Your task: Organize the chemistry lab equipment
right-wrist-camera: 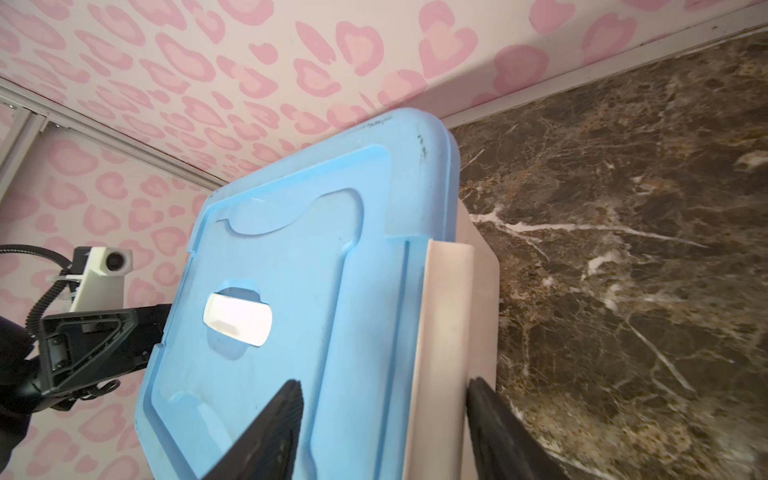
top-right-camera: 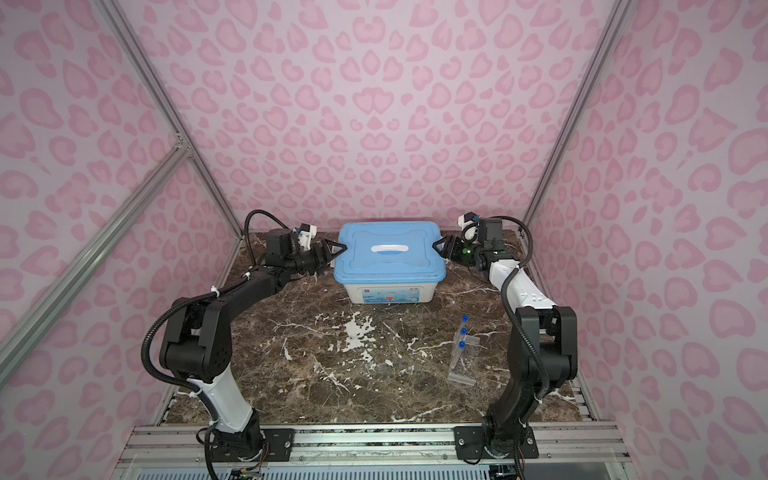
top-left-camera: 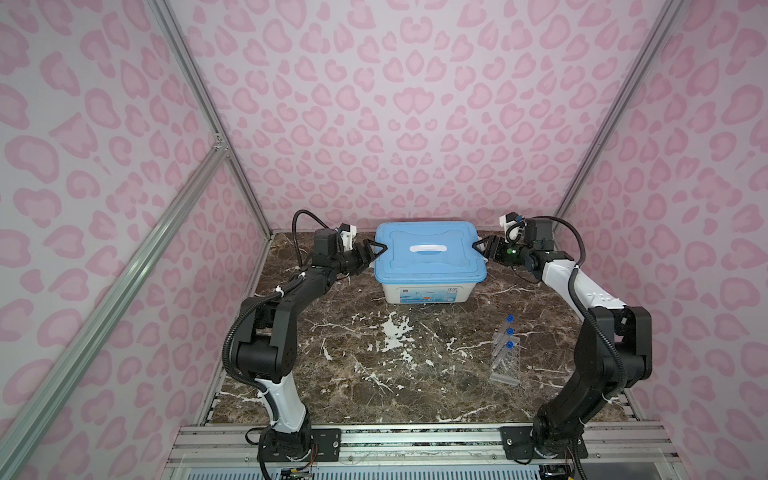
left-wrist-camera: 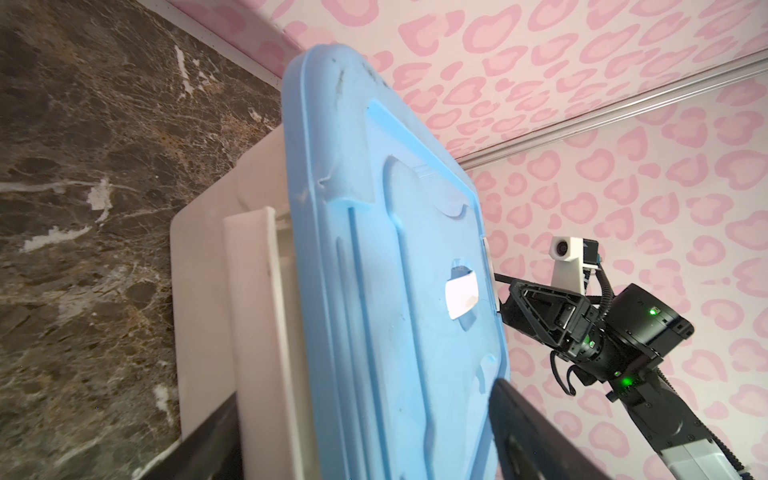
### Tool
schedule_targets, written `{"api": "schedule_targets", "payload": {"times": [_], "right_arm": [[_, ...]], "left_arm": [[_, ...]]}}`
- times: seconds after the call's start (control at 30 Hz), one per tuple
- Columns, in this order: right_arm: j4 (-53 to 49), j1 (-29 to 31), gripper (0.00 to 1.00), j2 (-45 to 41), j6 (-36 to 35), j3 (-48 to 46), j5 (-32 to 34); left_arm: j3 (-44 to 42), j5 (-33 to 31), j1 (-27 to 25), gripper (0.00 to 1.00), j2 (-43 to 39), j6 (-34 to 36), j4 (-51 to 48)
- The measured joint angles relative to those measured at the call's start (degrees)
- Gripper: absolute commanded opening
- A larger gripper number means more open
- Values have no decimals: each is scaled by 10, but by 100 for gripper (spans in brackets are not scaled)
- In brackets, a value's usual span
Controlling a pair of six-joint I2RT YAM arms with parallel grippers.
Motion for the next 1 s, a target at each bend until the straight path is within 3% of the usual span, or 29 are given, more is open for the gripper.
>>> {"api": "schedule_targets", "payload": {"times": [0.2, 0.73, 1.0], "right_arm": [[-18, 0, 73, -18, -22, -1, 32], [-45, 10, 68, 0, -39, 12, 45], [-65, 19, 61, 4, -50, 30, 59]], "left_arm": [[0, -10, 0, 86, -11, 6, -8], [31, -66, -17, 81, -30, 55, -102], [43, -91, -28, 78, -30, 76, -137]]}}
